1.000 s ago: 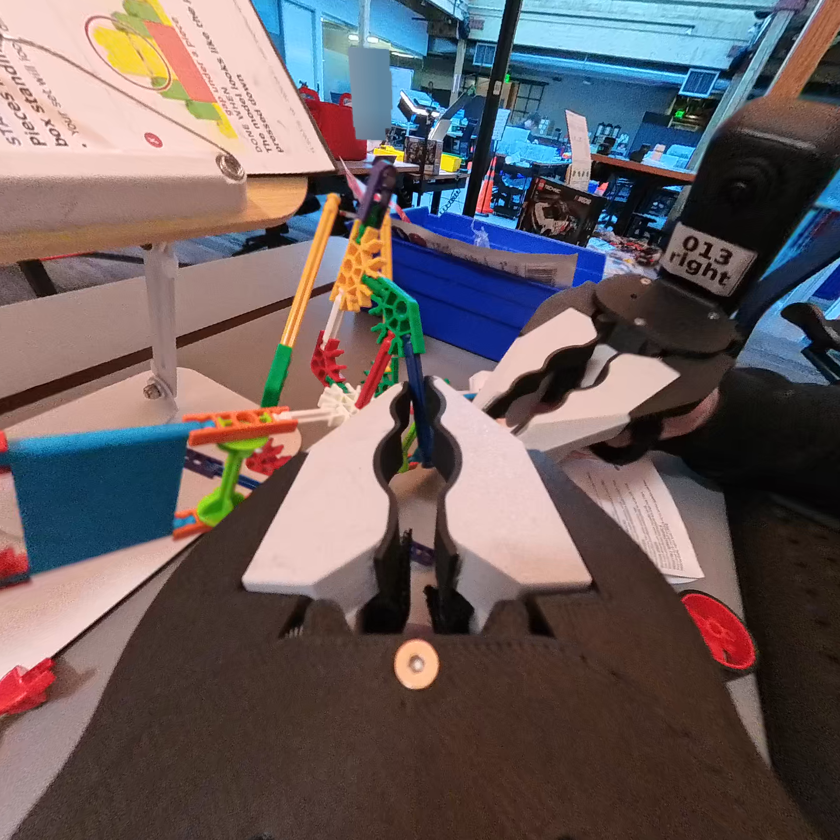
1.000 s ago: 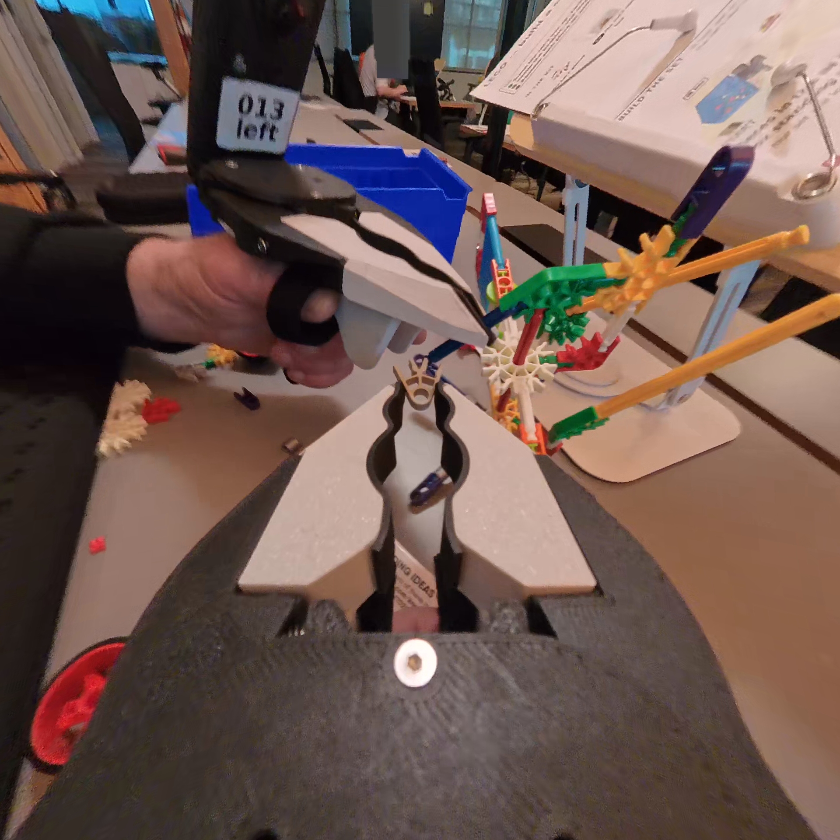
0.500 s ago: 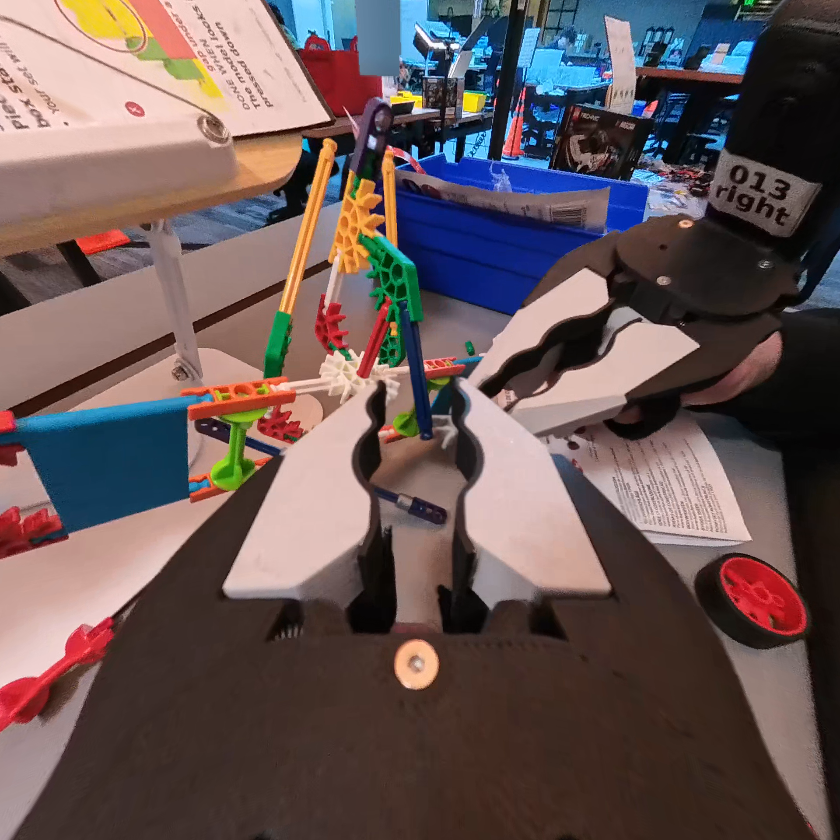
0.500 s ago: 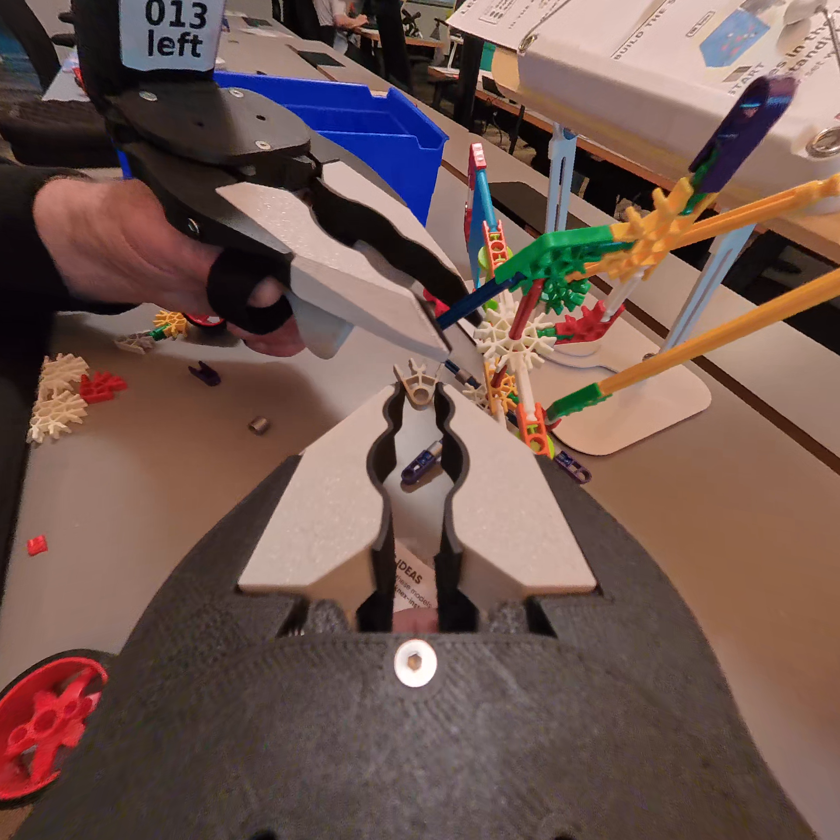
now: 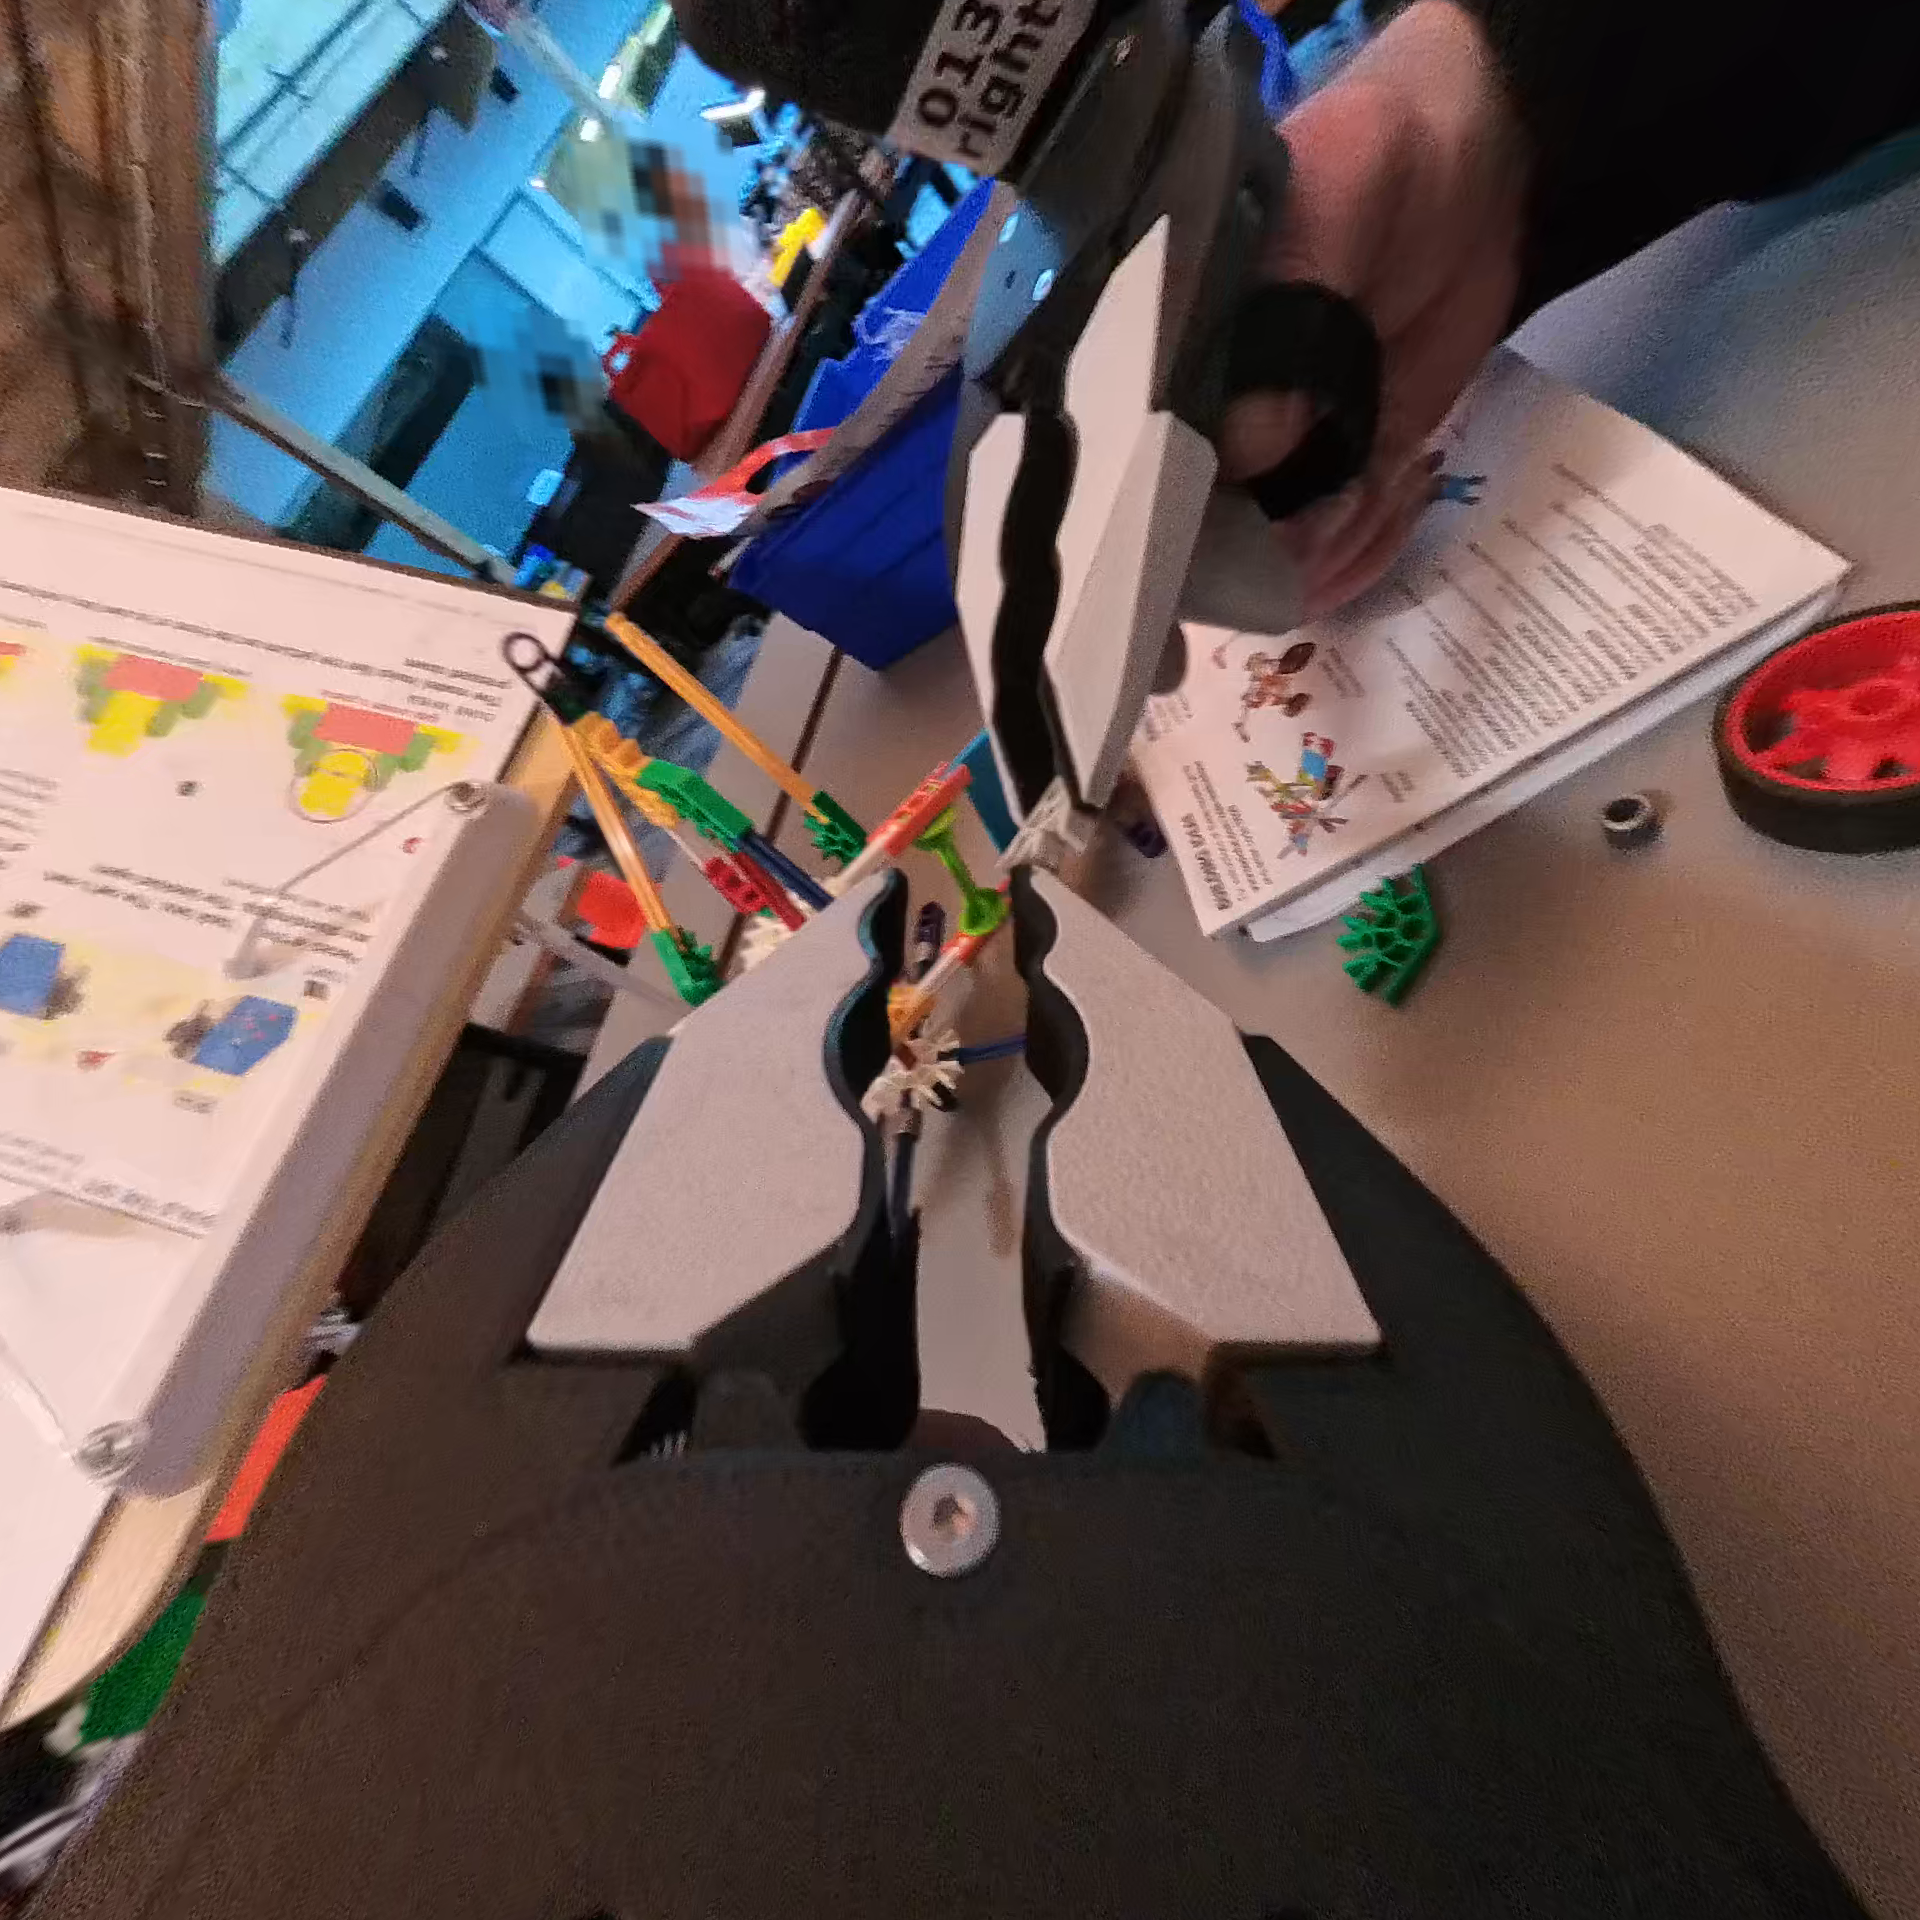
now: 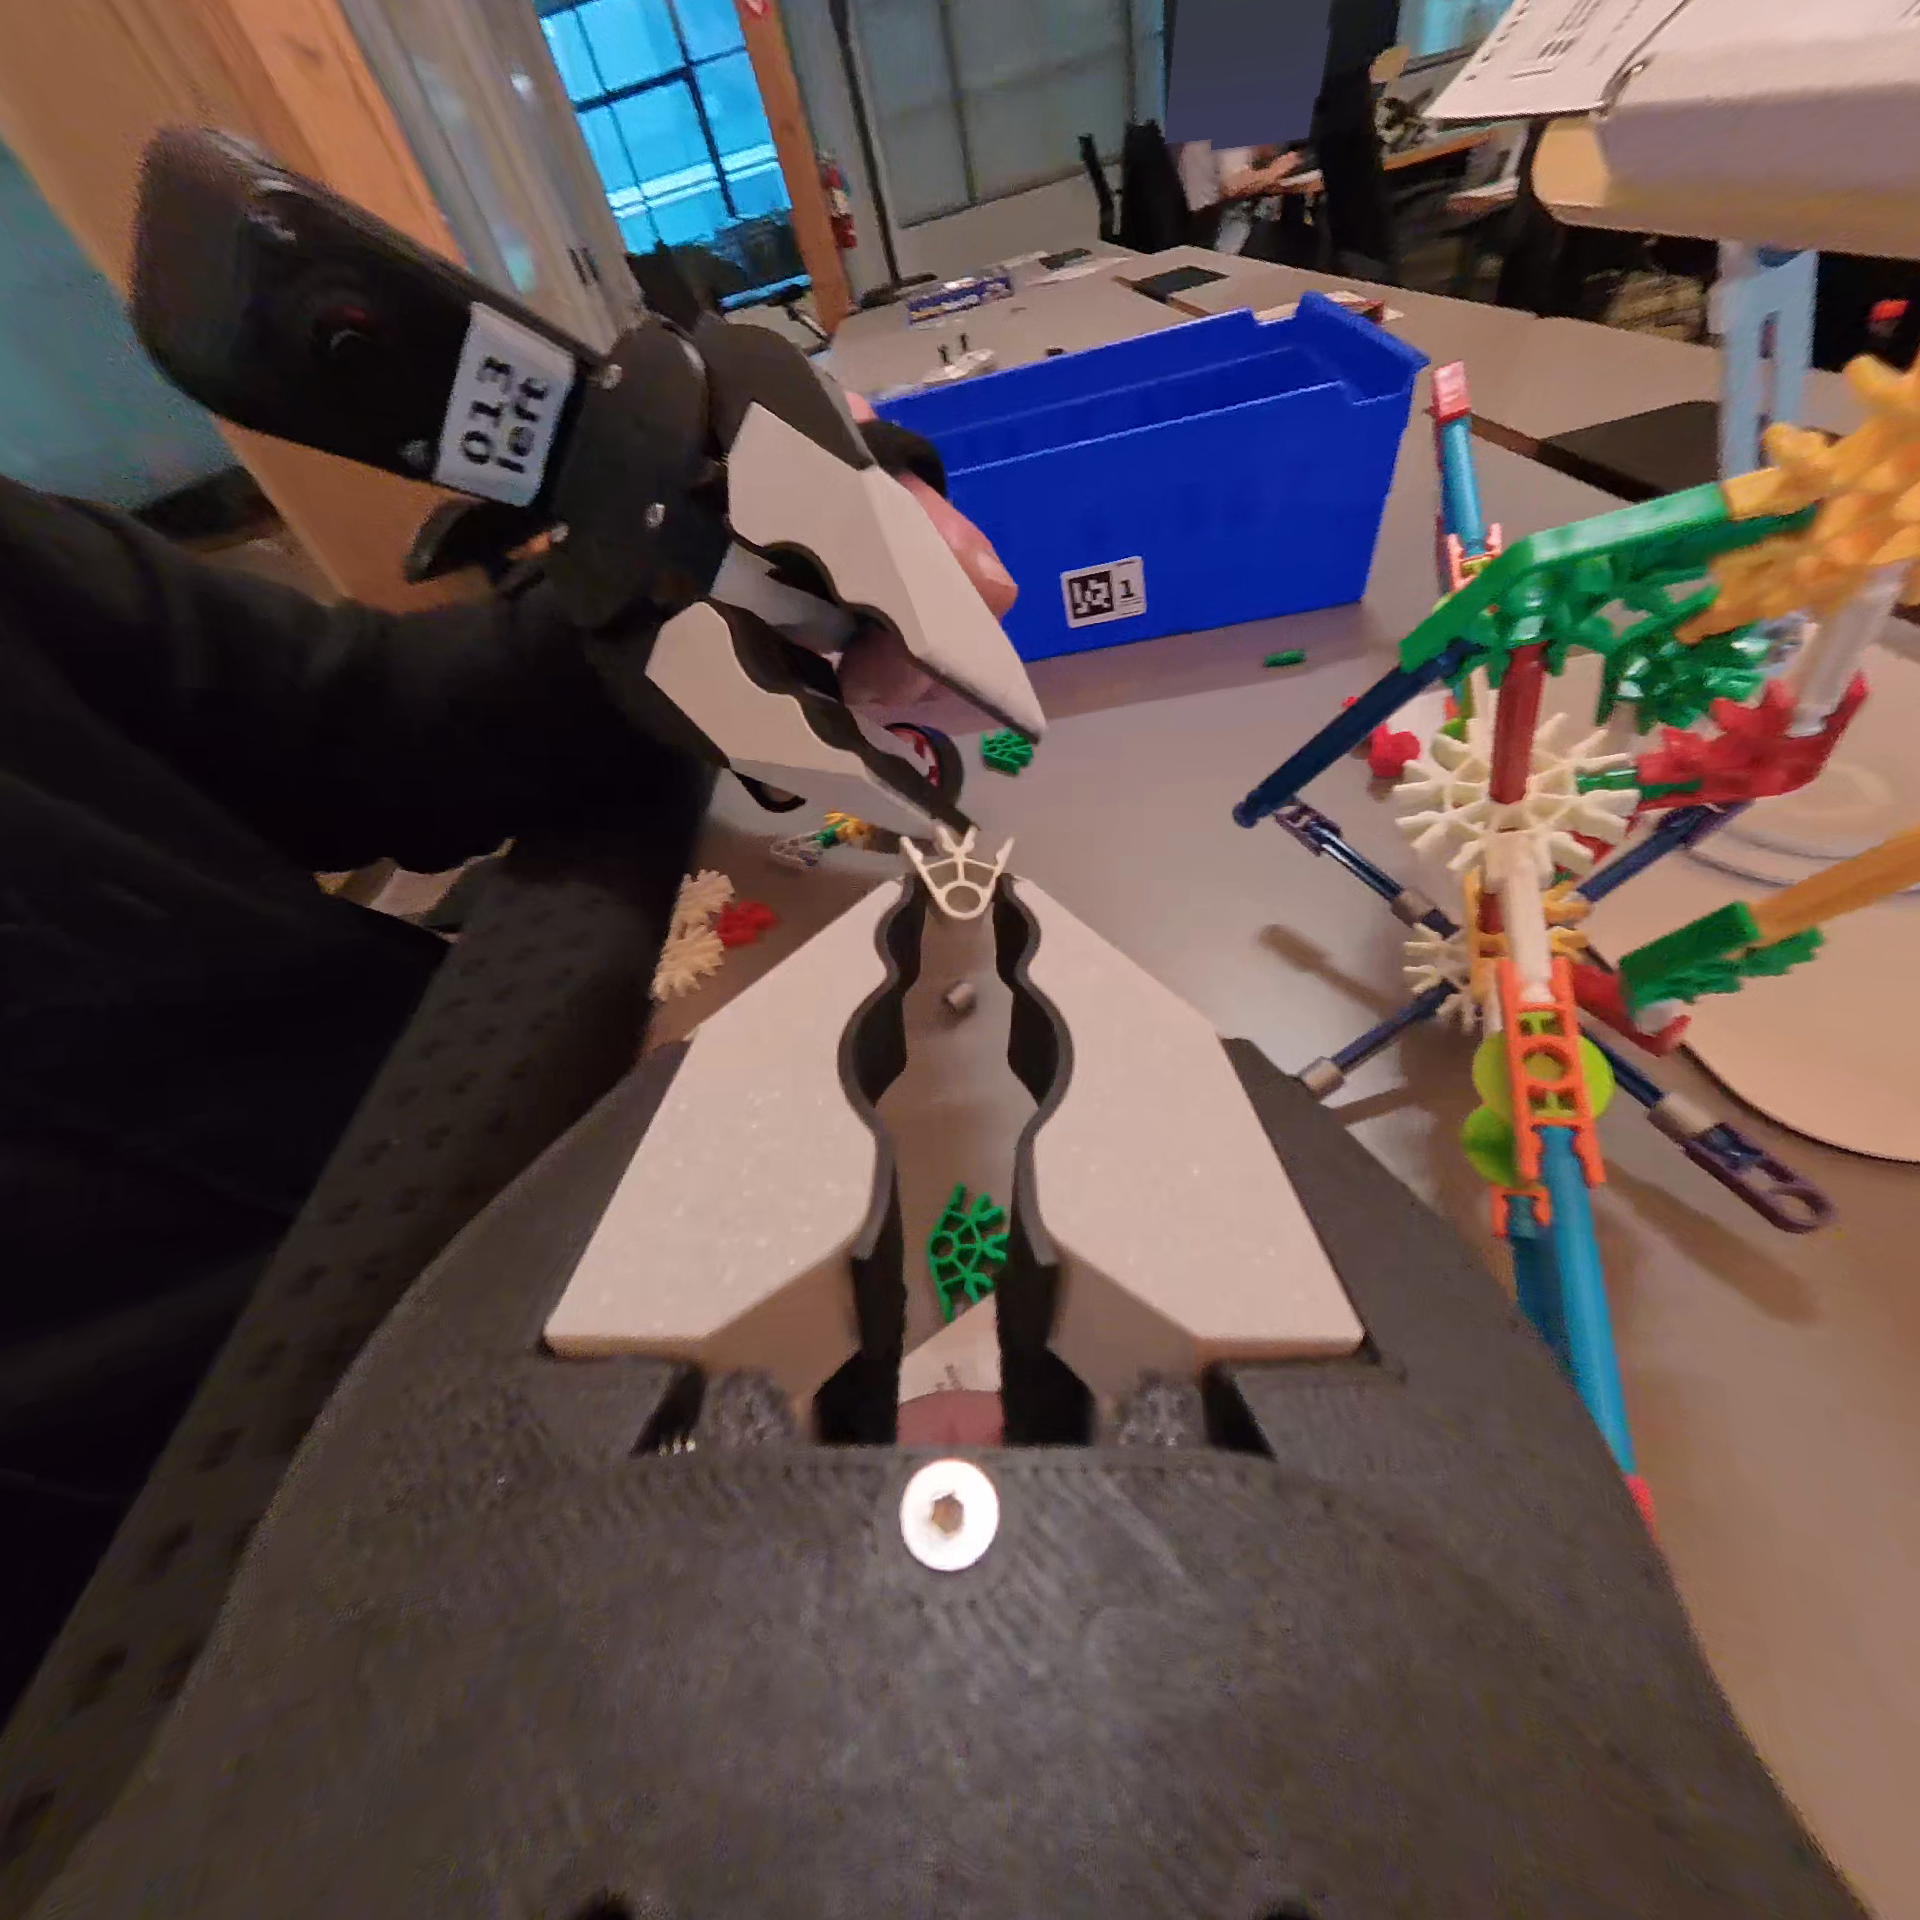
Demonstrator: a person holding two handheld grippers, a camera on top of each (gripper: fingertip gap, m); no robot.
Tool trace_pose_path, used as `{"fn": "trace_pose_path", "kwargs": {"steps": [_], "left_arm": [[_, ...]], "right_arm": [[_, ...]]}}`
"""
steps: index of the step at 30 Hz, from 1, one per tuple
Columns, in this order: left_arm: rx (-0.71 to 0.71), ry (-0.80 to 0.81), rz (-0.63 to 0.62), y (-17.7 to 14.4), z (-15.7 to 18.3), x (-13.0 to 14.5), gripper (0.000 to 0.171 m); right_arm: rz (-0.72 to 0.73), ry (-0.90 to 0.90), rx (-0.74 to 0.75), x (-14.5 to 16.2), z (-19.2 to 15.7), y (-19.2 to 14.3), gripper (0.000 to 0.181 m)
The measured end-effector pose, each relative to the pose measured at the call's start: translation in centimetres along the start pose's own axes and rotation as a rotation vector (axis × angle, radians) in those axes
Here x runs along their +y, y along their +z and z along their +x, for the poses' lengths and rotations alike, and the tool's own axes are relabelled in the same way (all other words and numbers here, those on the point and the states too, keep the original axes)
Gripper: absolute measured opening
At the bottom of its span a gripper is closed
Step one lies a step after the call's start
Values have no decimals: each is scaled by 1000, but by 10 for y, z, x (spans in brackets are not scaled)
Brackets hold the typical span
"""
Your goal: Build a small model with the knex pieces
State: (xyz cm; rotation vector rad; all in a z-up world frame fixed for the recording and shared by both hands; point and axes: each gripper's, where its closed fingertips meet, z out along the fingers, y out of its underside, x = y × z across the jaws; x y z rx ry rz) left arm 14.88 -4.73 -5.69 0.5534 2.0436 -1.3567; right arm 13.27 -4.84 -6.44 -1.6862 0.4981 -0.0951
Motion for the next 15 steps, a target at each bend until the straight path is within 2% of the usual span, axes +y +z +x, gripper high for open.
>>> {"fn": "trace_pose_path", "kwargs": {"steps": [1,2,6,9,11,13,15], "left_arm": [[44,-25,9,-2,5,1,20],[91,-47,33,-5,9,-2,31],[131,-96,79,-13,9,-11,32],[128,-16,60,-5,20,-8,14],[135,22,48,-2,25,-6,12],[120,1,35,-1,19,-2,4],[150,-88,12,1,16,2,4]], "right_arm": [[10,12,-11,-1,-1,0,11],[23,16,-8,-3,0,0,11],[49,33,-28,-10,-4,1,11],[23,42,-57,-5,-11,8,11],[20,61,-72,-3,-13,10,10],[32,77,-46,-4,-7,10,10],[29,33,27,-6,2,8,14]]}}
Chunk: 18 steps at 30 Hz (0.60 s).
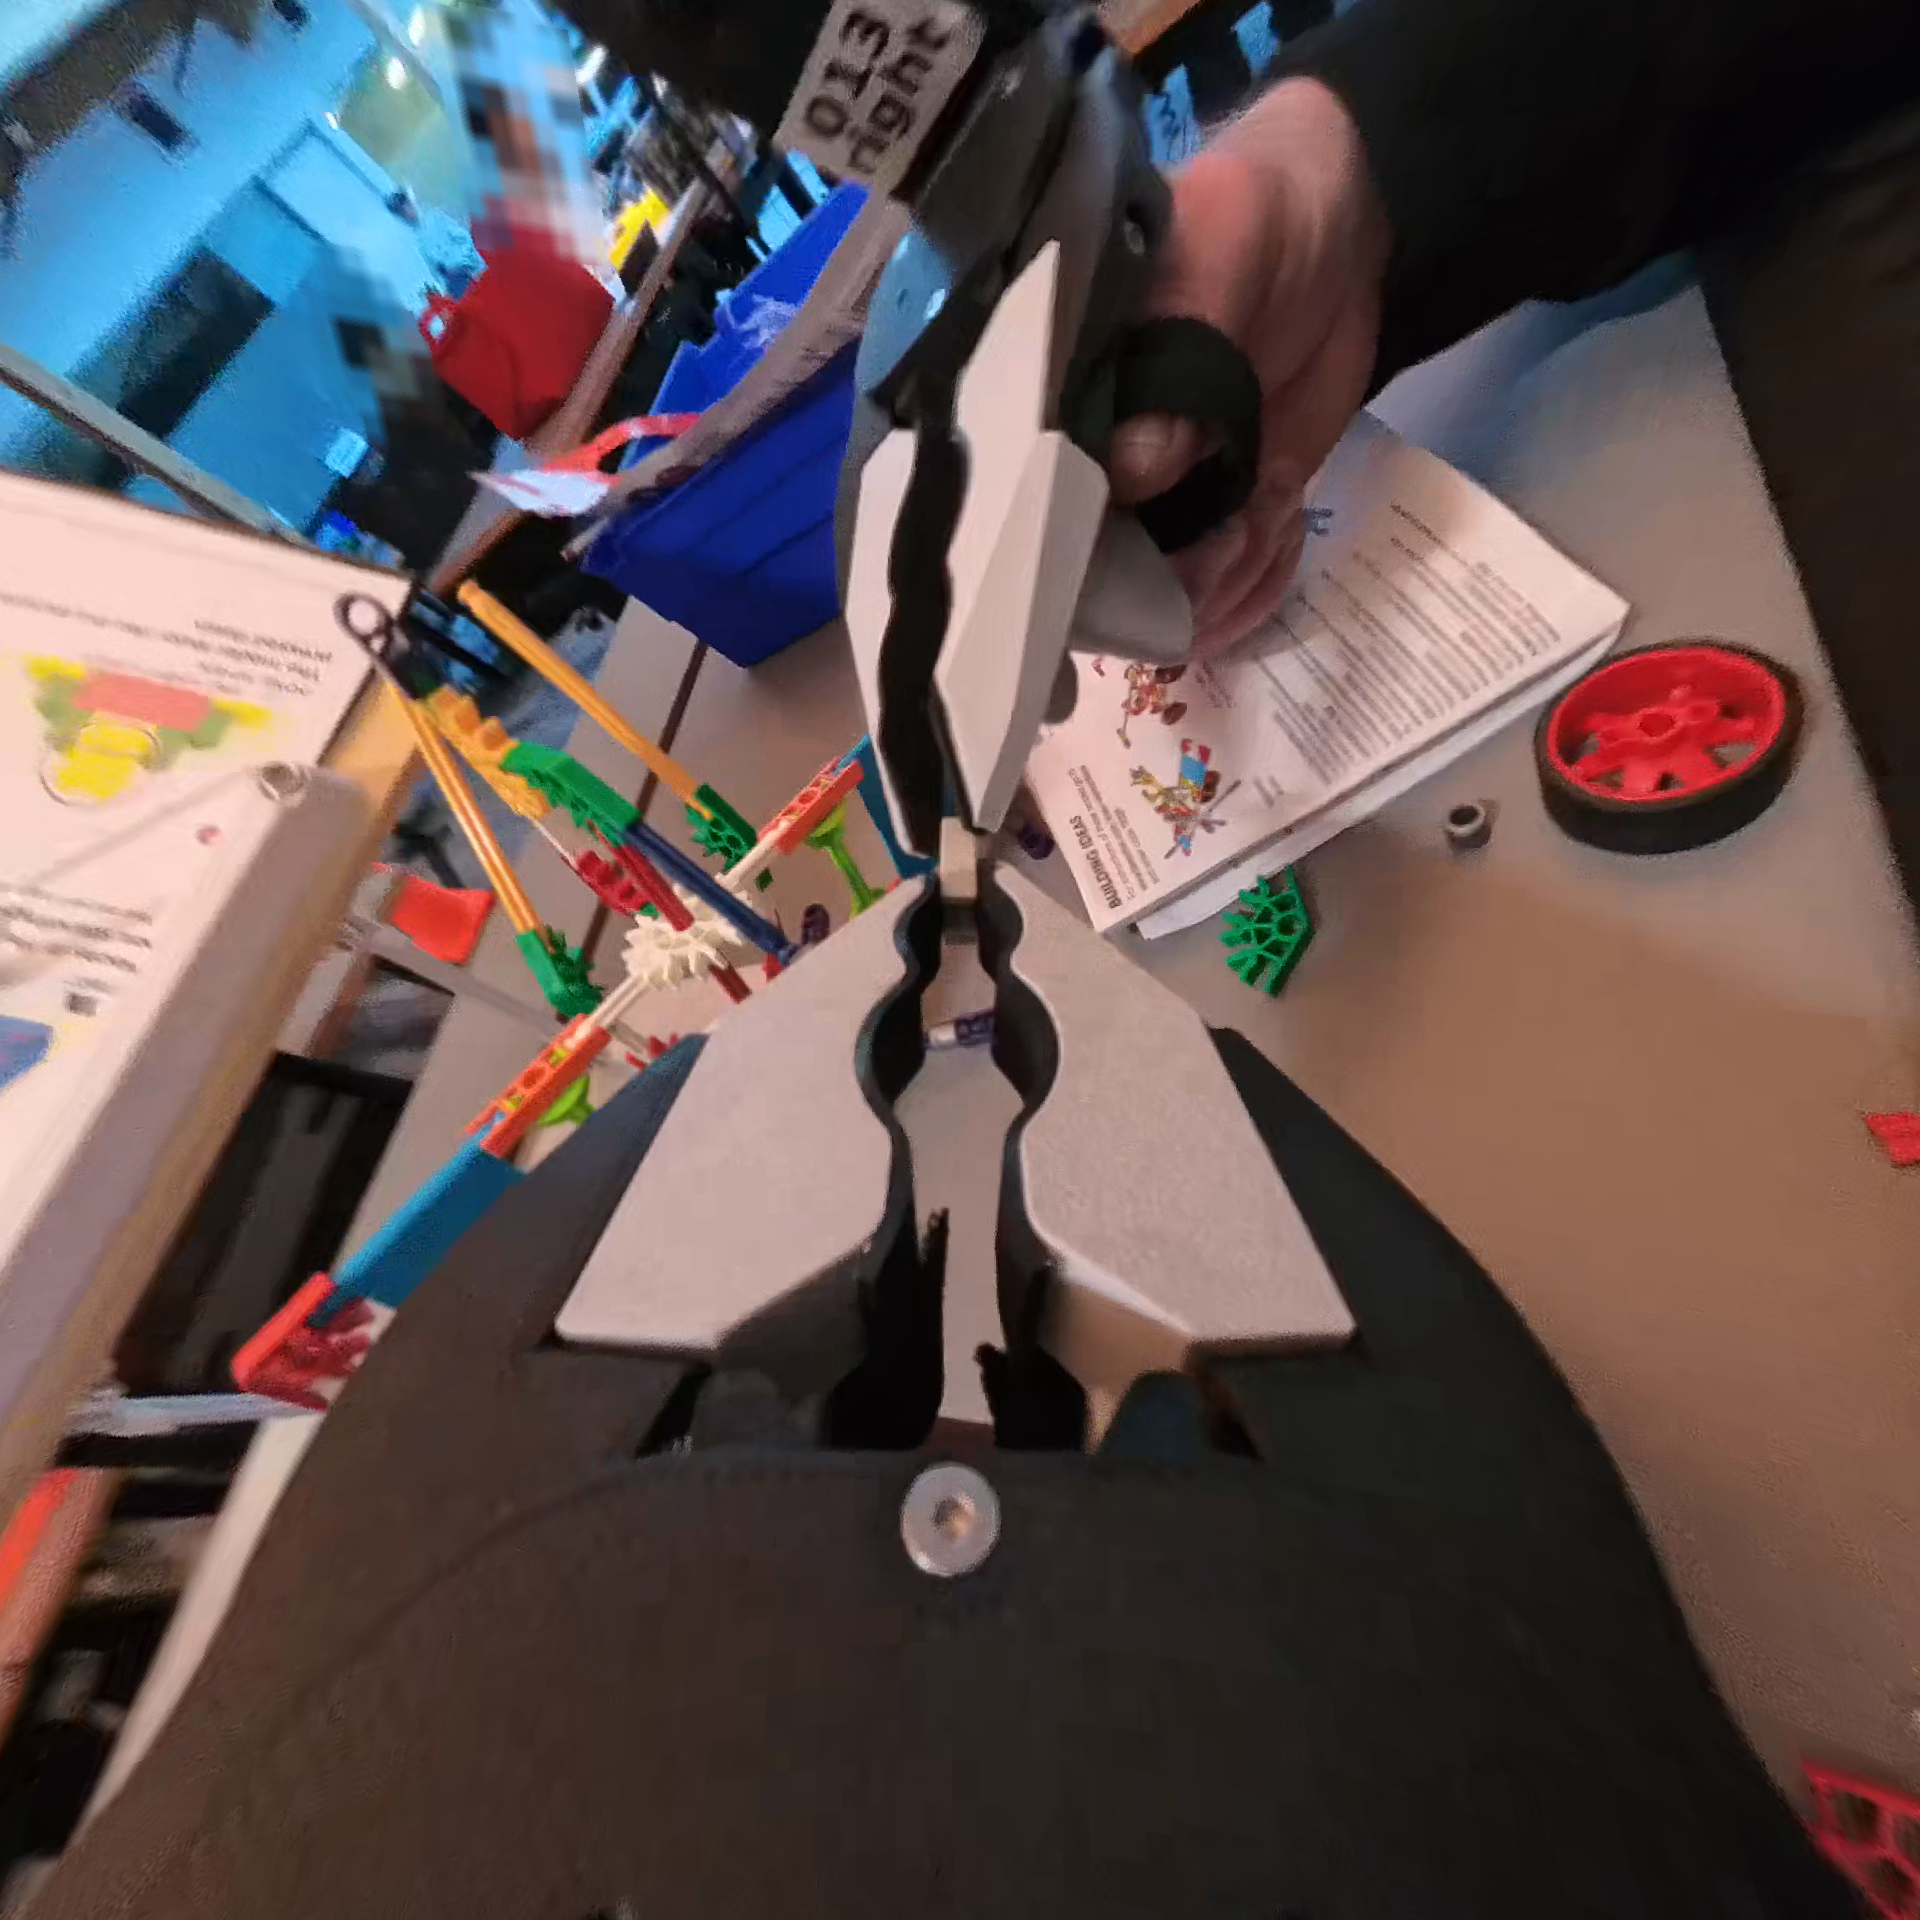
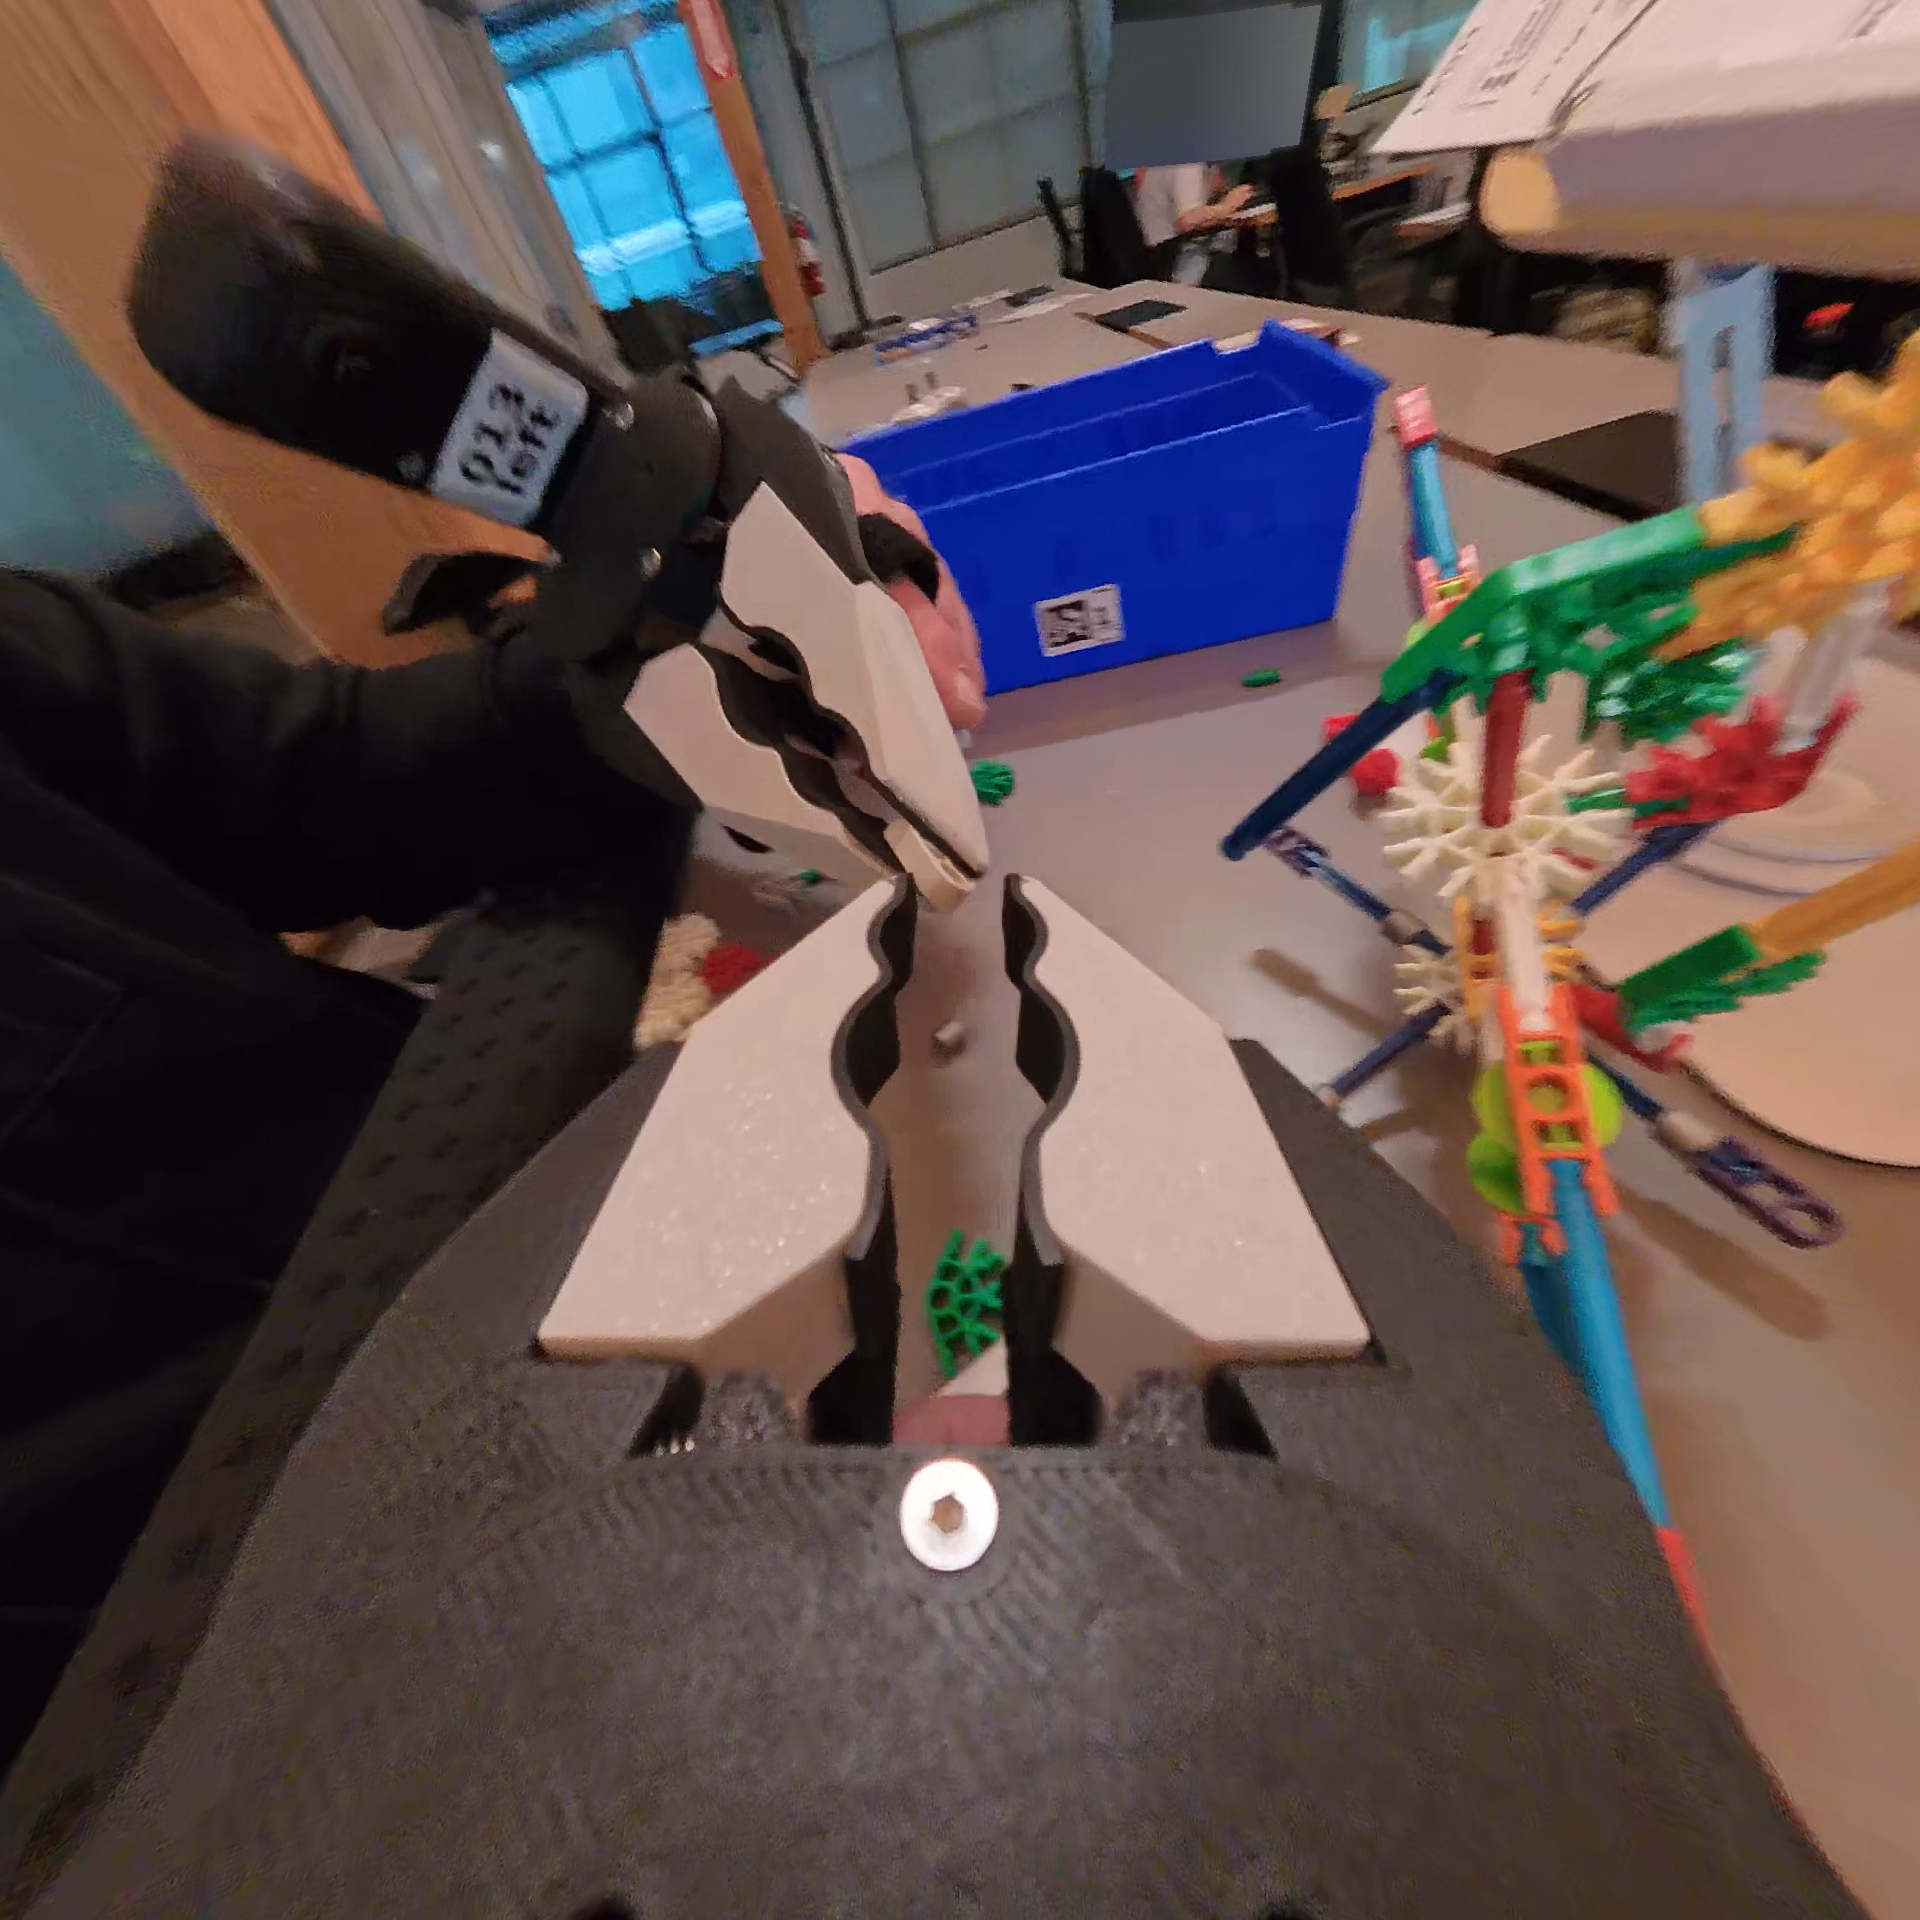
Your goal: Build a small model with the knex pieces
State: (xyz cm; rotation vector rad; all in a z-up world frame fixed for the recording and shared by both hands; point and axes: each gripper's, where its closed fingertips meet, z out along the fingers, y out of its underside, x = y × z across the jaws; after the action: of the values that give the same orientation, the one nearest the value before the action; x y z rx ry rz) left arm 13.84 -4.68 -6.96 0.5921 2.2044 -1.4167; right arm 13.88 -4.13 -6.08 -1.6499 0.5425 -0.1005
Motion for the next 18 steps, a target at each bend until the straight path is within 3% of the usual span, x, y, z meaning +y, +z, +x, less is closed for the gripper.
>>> {"fn": "trace_pose_path", "kwargs": {"steps": [6,13,18], "left_arm": [[147,-277,-30,5,2,10,3],[249,-217,-77,1,15,7,3],[338,-156,-142,-3,17,6,4]], "right_arm": [[-162,-374,256,3,7,3,8],[-340,-508,278,12,-7,6,4],[-403,-447,304,13,-10,7,3]]}}
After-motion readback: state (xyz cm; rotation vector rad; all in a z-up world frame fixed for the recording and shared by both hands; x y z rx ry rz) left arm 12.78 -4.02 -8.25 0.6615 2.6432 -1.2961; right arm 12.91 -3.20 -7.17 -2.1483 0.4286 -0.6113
